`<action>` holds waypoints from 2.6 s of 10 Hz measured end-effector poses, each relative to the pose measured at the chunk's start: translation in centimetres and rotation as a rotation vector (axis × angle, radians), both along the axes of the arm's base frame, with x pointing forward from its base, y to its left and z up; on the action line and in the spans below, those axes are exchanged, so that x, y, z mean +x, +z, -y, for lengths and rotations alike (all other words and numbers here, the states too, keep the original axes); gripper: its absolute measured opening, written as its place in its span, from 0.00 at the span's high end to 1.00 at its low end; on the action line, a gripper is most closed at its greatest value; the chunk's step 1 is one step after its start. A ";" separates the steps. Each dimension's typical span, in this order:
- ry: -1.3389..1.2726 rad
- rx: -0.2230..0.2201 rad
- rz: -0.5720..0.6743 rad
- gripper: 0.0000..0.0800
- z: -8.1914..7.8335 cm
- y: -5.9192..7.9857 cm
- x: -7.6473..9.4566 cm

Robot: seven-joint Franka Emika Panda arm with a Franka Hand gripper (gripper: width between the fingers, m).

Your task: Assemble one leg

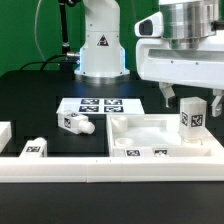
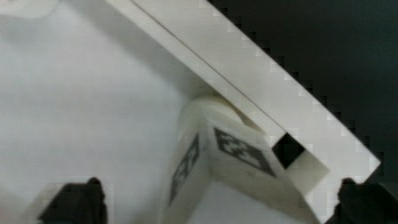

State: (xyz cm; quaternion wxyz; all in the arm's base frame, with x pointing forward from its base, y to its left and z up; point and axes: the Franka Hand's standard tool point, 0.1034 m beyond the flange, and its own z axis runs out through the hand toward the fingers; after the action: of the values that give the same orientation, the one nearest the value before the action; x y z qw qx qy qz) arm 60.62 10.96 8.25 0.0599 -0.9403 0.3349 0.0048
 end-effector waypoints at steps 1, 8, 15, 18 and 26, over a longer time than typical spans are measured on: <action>0.092 -0.006 0.011 0.19 0.0 0.2 0.1; 0.723 -0.065 0.074 0.19 -0.2 0.4 0.3; 0.532 -0.054 0.062 0.64 -0.1 0.3 0.4; 0.158 -0.037 0.041 0.64 0.0 0.2 0.5; -0.687 0.064 -0.067 0.64 0.6 0.1 0.4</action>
Offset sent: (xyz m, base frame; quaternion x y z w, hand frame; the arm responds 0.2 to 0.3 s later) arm 0.0075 0.0019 0.0042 0.0027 -0.0156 -0.2346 0.9720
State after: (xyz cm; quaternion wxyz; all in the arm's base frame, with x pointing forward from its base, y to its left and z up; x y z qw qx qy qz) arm 61.05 10.39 8.39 0.0765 -0.7695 0.6336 0.0256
